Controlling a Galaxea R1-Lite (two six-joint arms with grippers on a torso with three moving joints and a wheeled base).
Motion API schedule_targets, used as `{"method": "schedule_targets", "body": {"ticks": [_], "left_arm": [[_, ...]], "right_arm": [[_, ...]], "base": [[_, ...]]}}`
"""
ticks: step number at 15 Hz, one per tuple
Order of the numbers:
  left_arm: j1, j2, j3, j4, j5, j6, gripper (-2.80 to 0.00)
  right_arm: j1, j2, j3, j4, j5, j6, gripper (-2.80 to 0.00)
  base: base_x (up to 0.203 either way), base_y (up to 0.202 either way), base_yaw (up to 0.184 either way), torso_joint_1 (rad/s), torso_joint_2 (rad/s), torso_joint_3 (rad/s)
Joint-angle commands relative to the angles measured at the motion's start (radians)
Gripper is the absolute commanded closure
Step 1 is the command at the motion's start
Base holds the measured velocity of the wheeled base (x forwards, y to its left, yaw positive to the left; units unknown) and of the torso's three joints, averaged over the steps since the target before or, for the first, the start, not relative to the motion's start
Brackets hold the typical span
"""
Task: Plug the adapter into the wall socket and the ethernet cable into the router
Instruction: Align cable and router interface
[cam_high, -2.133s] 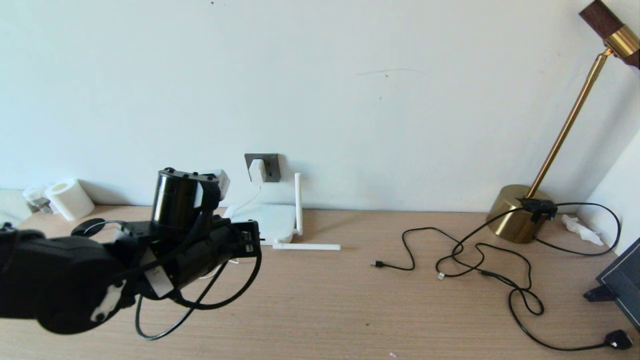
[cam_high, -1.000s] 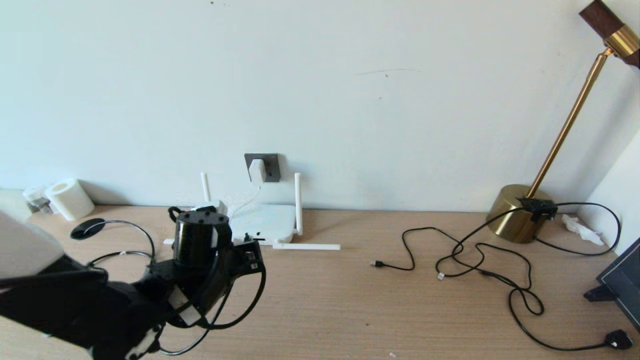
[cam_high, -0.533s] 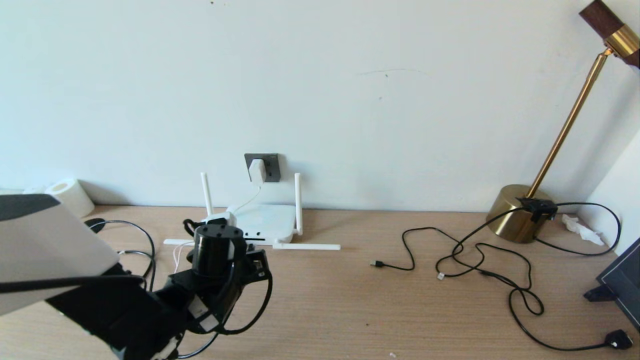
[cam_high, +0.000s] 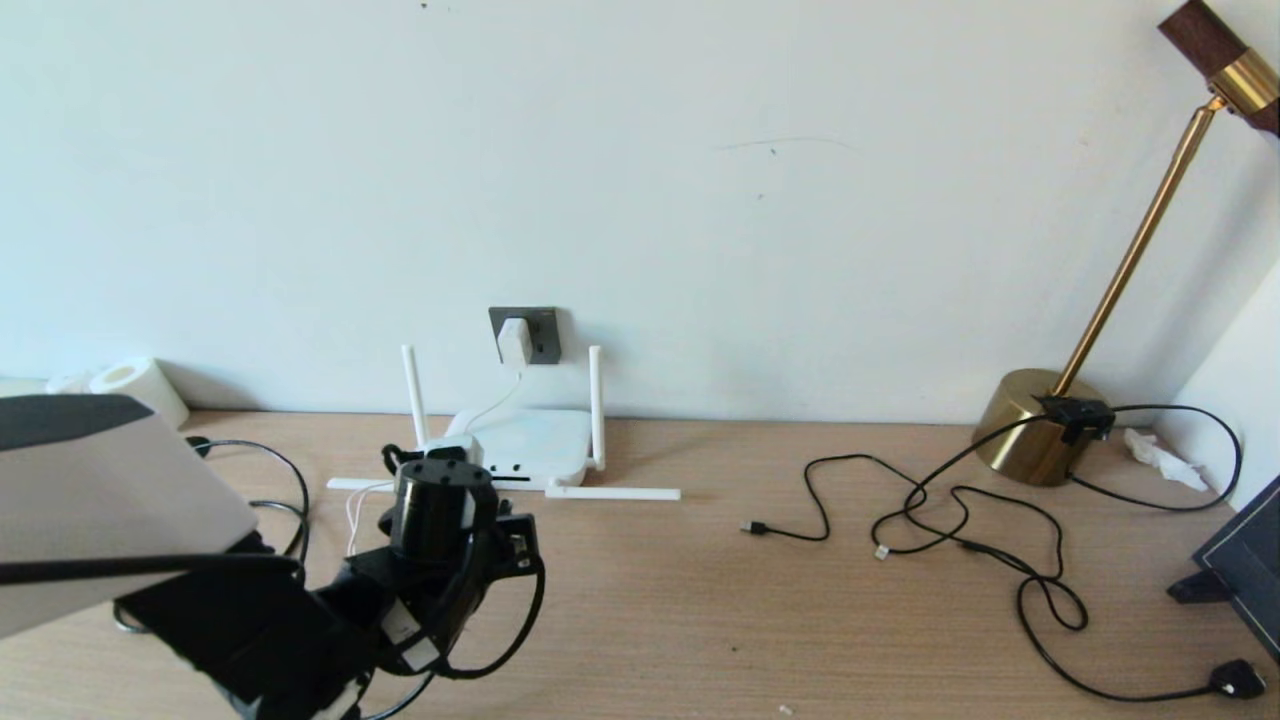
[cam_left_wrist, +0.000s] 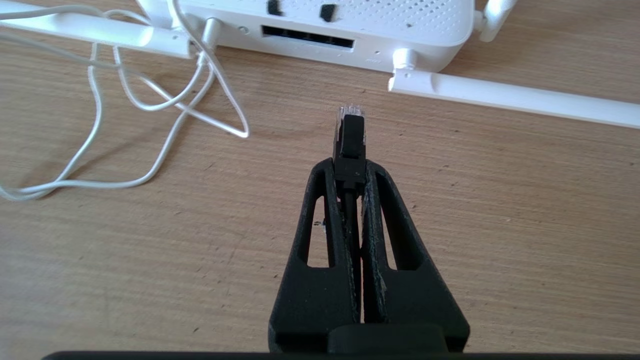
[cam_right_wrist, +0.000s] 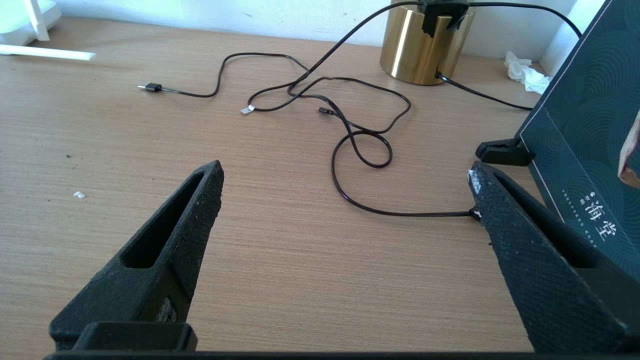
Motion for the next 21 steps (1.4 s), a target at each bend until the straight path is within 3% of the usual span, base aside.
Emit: {"method": "schedule_targets", "body": {"ticks": [1, 6, 13, 21], "left_arm": [[0.003, 0.01, -0.008, -0.005, -0.006, -0.002, 0.0], [0.014, 0.058, -0.045, -0.007, -0.017, -0.005, 0.0], [0.033, 0.157, -0.051, -0.16, -0.044, 0.004, 0.0], [0.068, 0.18, -0.077, -0.163, -0.077, 0.02, 0.0]], "right_arm": [[0.0, 0.002, 0.0, 0.0, 0.001, -0.001, -2.8], [0.0, 0.002, 0.0, -0.001, 0.001, -0.001, -2.8], [0.0, 0.002, 0.0, 0.0, 0.001, -0.001, -2.8], [0.0, 0.002, 0.0, 0.0, 0.001, -0.002, -2.8]], "base": [[0.0, 0.0, 0.0, 0.0, 0.0, 0.0], [0.0, 0.0, 0.0, 0.0, 0.0, 0.0], [0.0, 0.0, 0.0, 0.0, 0.0, 0.0], [0.0, 0.0, 0.0, 0.0, 0.0, 0.0]]}}
